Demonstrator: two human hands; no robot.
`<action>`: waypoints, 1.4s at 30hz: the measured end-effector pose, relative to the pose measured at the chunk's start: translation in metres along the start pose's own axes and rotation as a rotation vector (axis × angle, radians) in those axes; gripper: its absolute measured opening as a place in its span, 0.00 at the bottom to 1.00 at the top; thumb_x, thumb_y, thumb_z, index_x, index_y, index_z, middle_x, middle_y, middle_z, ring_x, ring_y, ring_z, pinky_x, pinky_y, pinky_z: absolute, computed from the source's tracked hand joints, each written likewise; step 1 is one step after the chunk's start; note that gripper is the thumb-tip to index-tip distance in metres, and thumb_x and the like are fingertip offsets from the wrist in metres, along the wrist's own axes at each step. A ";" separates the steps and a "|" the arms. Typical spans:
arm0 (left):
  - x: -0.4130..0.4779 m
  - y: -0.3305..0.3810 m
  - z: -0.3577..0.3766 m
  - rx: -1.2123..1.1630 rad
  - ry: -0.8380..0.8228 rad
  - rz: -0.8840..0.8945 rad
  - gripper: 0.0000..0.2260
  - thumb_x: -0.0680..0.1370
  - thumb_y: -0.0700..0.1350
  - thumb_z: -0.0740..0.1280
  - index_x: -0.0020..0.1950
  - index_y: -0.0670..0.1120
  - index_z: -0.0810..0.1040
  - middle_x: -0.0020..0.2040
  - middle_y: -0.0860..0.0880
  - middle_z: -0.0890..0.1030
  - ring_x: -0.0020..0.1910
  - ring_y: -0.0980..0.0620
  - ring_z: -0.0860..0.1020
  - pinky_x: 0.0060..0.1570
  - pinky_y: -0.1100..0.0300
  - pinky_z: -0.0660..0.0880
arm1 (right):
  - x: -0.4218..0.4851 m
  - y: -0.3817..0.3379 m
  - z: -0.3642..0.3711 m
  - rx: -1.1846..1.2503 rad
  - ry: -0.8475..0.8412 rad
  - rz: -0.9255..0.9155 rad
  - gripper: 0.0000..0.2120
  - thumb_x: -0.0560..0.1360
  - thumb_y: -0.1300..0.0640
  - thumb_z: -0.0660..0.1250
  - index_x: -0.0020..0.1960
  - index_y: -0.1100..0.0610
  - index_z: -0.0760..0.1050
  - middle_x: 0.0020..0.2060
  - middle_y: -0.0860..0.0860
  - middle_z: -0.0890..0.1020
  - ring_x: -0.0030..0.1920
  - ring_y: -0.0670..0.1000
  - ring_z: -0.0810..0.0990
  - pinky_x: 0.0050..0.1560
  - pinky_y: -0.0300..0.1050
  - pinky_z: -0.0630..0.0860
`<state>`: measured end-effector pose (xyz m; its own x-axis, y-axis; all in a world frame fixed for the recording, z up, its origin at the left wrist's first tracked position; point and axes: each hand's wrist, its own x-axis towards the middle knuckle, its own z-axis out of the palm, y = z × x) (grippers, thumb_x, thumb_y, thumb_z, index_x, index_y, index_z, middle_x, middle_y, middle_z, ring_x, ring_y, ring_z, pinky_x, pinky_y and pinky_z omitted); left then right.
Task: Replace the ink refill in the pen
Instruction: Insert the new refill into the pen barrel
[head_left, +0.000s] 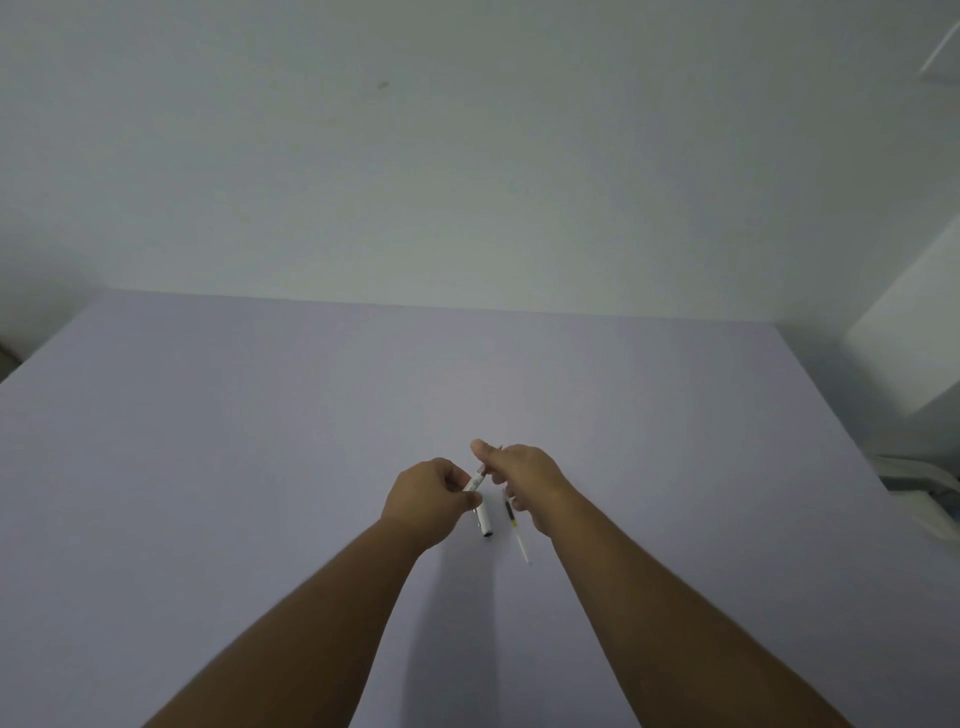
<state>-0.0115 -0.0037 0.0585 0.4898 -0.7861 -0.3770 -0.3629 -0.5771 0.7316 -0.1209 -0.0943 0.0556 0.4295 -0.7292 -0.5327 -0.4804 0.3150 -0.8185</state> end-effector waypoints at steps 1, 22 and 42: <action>0.002 0.001 0.000 -0.002 -0.001 -0.002 0.07 0.72 0.46 0.73 0.47 0.46 0.80 0.40 0.50 0.79 0.33 0.52 0.74 0.34 0.59 0.71 | 0.001 0.000 -0.002 0.047 -0.027 0.002 0.13 0.74 0.45 0.67 0.43 0.56 0.77 0.39 0.49 0.78 0.35 0.48 0.70 0.37 0.42 0.67; 0.006 0.000 0.000 0.024 0.002 -0.001 0.07 0.72 0.46 0.73 0.47 0.47 0.79 0.36 0.53 0.77 0.33 0.55 0.74 0.35 0.61 0.72 | -0.002 -0.004 -0.001 0.046 -0.059 -0.044 0.11 0.74 0.50 0.69 0.45 0.58 0.77 0.37 0.49 0.78 0.31 0.47 0.68 0.35 0.41 0.68; 0.009 -0.030 -0.006 -0.063 0.029 -0.176 0.06 0.73 0.45 0.72 0.41 0.47 0.75 0.37 0.52 0.76 0.34 0.55 0.74 0.29 0.64 0.69 | 0.020 0.007 0.015 -0.721 0.082 -0.013 0.10 0.76 0.60 0.60 0.40 0.62 0.76 0.37 0.55 0.80 0.48 0.59 0.81 0.41 0.45 0.74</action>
<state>0.0083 0.0077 0.0368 0.5643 -0.6667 -0.4869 -0.2192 -0.6896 0.6903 -0.1040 -0.0982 0.0363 0.3937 -0.7823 -0.4827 -0.8724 -0.1525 -0.4644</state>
